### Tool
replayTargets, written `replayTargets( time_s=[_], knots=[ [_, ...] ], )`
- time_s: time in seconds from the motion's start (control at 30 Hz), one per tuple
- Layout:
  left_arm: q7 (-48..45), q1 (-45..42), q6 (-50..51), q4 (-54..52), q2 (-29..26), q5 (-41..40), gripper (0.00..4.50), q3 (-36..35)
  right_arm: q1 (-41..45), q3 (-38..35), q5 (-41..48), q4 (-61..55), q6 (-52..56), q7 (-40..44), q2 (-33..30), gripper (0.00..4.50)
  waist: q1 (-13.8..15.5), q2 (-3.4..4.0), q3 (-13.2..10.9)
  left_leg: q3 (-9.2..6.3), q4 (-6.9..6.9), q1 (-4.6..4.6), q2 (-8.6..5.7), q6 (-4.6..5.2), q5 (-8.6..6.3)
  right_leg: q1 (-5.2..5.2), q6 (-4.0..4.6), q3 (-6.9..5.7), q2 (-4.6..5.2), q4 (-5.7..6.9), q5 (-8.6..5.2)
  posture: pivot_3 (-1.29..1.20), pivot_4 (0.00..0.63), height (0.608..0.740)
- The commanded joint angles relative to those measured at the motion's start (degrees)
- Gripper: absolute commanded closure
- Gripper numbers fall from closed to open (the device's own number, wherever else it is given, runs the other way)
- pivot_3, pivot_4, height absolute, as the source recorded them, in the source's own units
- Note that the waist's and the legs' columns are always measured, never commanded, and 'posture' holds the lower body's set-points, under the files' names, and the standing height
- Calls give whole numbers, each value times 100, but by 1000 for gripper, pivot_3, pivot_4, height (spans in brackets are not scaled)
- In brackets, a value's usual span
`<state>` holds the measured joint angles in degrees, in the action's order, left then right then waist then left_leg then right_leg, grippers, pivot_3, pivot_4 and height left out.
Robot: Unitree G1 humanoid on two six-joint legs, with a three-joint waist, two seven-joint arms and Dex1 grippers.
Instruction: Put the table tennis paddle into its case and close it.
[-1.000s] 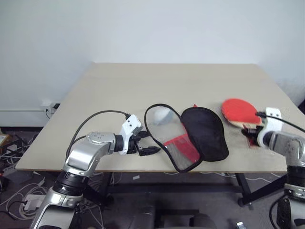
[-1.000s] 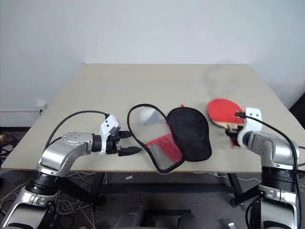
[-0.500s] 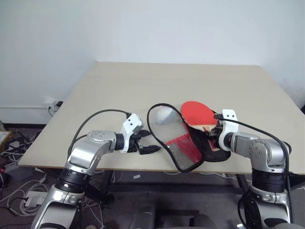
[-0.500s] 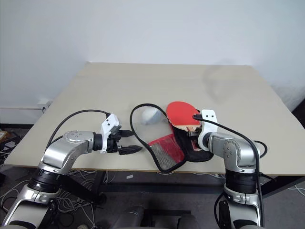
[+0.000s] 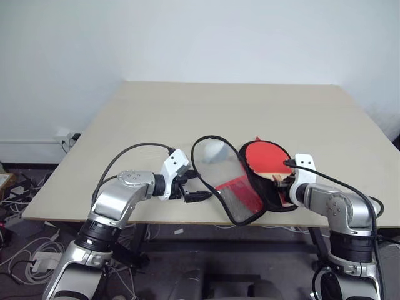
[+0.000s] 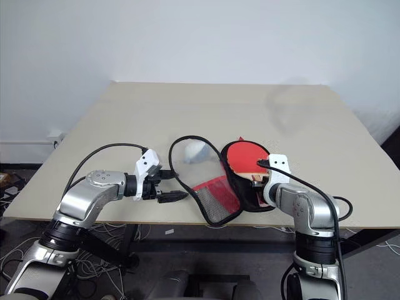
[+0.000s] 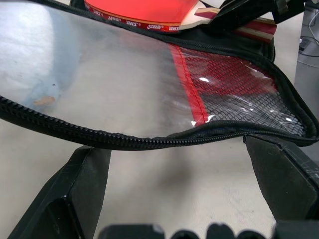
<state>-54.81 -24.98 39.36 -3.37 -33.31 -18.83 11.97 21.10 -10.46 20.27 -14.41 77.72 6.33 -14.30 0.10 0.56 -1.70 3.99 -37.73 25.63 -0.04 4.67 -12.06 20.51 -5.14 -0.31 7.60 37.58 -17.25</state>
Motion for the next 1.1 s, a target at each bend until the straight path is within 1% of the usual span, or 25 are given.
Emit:
replayTargets(
  time_s=[0.03,0.17,0.23,0.27,0.43,0.53,0.63,0.67,0.7,0.8,0.87,1.03,1.1],
  knots=[
    [-45,-192,-92,-31,-17,2,0,-75,-60,57,-51,-206,-131,10,-26,2353,0,0,0,-1,0,0,0,0,0,0,0,0,0,0,0,0,0,715],
    [-42,-171,-89,-44,-25,-1,0,-87,-72,98,-52,-230,-220,53,-59,994,1,-1,1,-1,-1,-1,0,0,0,-2,0,-1,0,0,0,0,0,715],
    [-33,-168,-42,-57,-4,-77,0,-164,4,-26,21,-272,-263,100,-42,266,1,-2,0,-3,-1,-1,0,0,0,-2,0,-1,0,0,0,0,0,715],
    [-33,-165,-38,-63,2,-114,0,-208,44,-132,109,-324,-270,165,-27,30,0,-2,0,-4,-2,-1,0,0,0,-2,0,-1,0,0,0,0,0,715],
    [-281,-29,3,-194,-177,-387,0,-487,415,-891,753,-884,-558,676,-127,30,-3,1,-3,-4,-1,0,2,1,0,0,0,0,0,1,0,0,0,715],
    [-476,111,16,-117,-433,-495,0,-670,752,-1332,1129,-1059,-713,885,-235,30,-8,1,-3,-5,1,-2,5,1,0,1,0,-1,-2,0,0,0,0,715],
    [-537,158,-87,92,-552,-502,652,-778,906,-1479,1288,-1032,-854,925,-292,0,3,-2,-2,-3,2,-3,9,0,0,1,0,-1,-4,-1,0,0,0,715],
    [-559,146,-114,156,-557,-500,936,-781,926,-1500,1314,-992,-905,907,-284,0,7,-5,-3,-5,1,-3,9,0,0,-2,0,-4,-4,-1,0,0,0,715],
    [-560,119,-138,218,-540,-483,1329,-768,935,-1512,1333,-957,-962,884,-272,0,7,-6,-3,-3,0,-3,9,0,0,-3,1,-8,-3,-1,0,0,0,715],
    [-309,-75,-384,676,-283,-123,2358,-511,904,-1412,1280,-840,-1176,827,-234,0,12,-6,-3,-5,-1,-2,4,0,0,-3,1,-8,2,1,0,0,0,715],
    [-238,-211,-588,996,-71,103,2358,-300,880,-1371,1304,-809,-1280,800,-180,0,14,-6,-3,-6,-1,-2,3,0,0,-3,1,-8,2,2,0,0,0,715],
    [-137,-687,-1092,1876,672,539,2358,168,914,-1369,1338,-771,-1616,680,-102,0,11,-7,-4,-1,-4,-1,0,4,3,-5,1,-8,1,2,0,0,0,715],
    [-43,-963,-1326,2275,1124,668,2358,305,989,-1523,1375,-725,-1794,569,-36,0,20,-8,-4,-2,-6,0,0,17,10,-5,1,-8,1,4,0,0,0,715]
  ],
)
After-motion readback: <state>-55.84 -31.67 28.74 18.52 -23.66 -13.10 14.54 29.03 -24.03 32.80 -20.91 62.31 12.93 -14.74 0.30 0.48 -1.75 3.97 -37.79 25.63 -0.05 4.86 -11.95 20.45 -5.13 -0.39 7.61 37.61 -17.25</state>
